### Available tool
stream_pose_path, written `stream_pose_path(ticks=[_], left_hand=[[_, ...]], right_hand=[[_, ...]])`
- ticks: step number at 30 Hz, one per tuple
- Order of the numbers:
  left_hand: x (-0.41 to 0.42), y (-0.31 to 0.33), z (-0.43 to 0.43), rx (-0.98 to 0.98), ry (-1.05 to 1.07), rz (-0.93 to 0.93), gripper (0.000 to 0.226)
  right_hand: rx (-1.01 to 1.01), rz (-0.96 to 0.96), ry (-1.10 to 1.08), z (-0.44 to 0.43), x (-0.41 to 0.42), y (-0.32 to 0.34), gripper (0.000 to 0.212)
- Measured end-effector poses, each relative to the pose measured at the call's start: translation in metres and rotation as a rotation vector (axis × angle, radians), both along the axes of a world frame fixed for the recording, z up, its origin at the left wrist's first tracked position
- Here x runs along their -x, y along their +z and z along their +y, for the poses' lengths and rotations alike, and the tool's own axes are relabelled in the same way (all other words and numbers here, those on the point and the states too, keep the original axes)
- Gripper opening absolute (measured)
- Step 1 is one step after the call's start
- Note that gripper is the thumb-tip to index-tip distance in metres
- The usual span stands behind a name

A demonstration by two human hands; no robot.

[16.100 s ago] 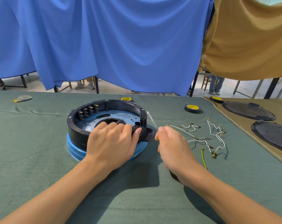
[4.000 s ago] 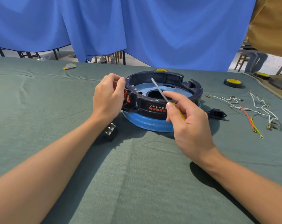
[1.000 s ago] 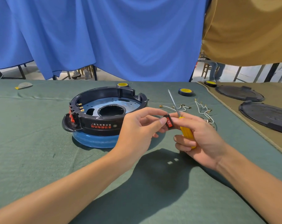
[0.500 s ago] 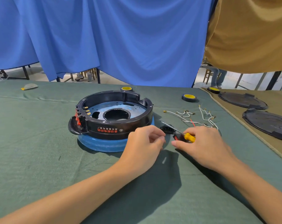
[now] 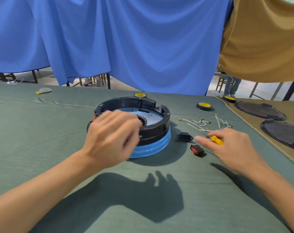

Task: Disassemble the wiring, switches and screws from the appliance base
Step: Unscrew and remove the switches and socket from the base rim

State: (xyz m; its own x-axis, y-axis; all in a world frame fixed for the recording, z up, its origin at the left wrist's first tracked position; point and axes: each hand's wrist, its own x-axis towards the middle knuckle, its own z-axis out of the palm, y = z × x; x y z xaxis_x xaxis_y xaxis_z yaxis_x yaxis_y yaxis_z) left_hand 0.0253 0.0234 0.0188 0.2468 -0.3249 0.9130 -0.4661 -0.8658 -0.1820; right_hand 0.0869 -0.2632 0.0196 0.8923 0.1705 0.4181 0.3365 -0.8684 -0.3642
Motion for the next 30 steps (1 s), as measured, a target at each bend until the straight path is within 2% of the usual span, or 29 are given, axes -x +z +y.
stream_pose_path(ticks=[2, 5, 6, 8, 10, 14, 16, 20, 23, 30], left_hand=[[-0.005, 0.001, 0.022, 0.272, 0.124, 0.033, 0.012], [-0.015, -0.005, 0.047, 0.758, 0.312, 0.351, 0.038], [-0.017, -0.008, 0.052, 0.894, 0.286, 0.495, 0.049], [-0.02, -0.014, 0.06, 1.099, 0.076, 0.739, 0.067], [-0.025, -0.018, 0.063, 1.216, -0.096, 0.835, 0.068], [-0.032, -0.016, 0.067, 1.304, -0.223, 0.847, 0.016], [-0.03, -0.014, 0.07, 1.321, -0.288, 0.871, 0.019], [-0.025, -0.016, 0.075, 1.405, -0.392, 0.909, 0.024], [-0.026, -0.021, 0.077, 1.43, -0.4, 0.86, 0.022], [-0.03, -0.029, 0.077, 1.316, -0.343, 0.785, 0.023]], right_hand=[[-0.185, -0.013, 0.038, 0.002, 0.004, 0.007, 0.046], [-0.299, 0.017, 0.208, 0.013, 0.007, 0.02, 0.028], [-0.307, 0.025, 0.271, 0.019, 0.008, 0.025, 0.024], [-0.31, 0.022, 0.361, 0.034, 0.01, 0.035, 0.022], [-0.27, -0.025, 0.405, 0.051, 0.01, 0.041, 0.022], [-0.031, -0.095, 0.437, 0.089, 0.005, 0.046, 0.018], [0.077, -0.086, 0.443, 0.107, 0.0, 0.046, 0.018], [0.126, -0.012, 0.441, 0.143, -0.007, 0.046, 0.021], [0.211, -0.018, 0.403, 0.166, -0.011, 0.043, 0.024], [0.214, -0.032, 0.432, 0.185, -0.019, 0.038, 0.024]])
